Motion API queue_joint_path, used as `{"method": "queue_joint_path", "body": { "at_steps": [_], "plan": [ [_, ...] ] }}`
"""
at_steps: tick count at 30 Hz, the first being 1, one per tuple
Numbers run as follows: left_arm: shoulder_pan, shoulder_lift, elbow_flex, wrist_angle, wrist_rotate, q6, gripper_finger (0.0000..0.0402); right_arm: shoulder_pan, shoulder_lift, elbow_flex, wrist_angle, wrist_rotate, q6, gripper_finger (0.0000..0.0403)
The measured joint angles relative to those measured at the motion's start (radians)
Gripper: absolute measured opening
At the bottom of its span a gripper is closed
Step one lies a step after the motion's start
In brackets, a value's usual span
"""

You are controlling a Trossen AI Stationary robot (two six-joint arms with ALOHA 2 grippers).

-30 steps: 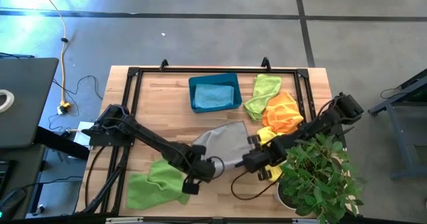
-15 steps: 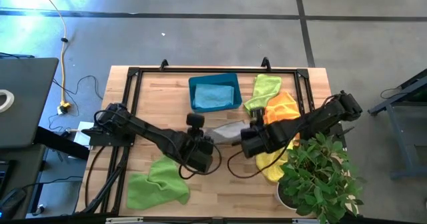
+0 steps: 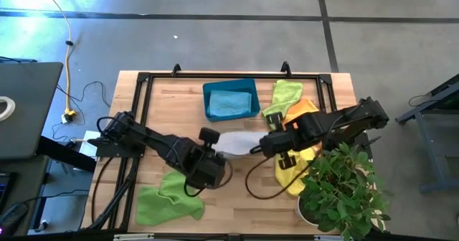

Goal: Fold microfiber towels
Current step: Fold the gray microfiber cloth

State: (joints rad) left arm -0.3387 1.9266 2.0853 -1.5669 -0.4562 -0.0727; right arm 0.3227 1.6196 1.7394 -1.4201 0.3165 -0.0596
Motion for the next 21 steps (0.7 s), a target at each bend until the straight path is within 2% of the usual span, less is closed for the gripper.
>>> {"method": "queue_joint_path", "body": {
  "at_steps": [4,8,13,17,21],
  "plan": [
    [-0.009,0.0,0.0,-0.004,-0.23,-0.002,0.0,-0.007,0.0,0.037,-0.017,0.227,-0.033,0.0],
    [0.014,0.0,0.0,-0.004,-0.377,0.006,0.0,-0.037,0.0,0.039,-0.04,0.333,-0.117,0.0],
    [0.074,0.0,0.0,-0.004,-0.448,0.06,0.0,-0.094,0.0,0.039,-0.044,0.393,-0.26,0.0],
    [0.132,-0.032,-0.001,-0.005,-0.467,0.084,0.0,-0.139,0.0,0.039,-0.043,0.529,-0.323,0.0],
    [0.16,-0.058,-0.001,-0.004,-0.482,0.044,0.0,-0.162,0.0,0.039,-0.042,0.654,-0.308,0.0]
  ]
}}
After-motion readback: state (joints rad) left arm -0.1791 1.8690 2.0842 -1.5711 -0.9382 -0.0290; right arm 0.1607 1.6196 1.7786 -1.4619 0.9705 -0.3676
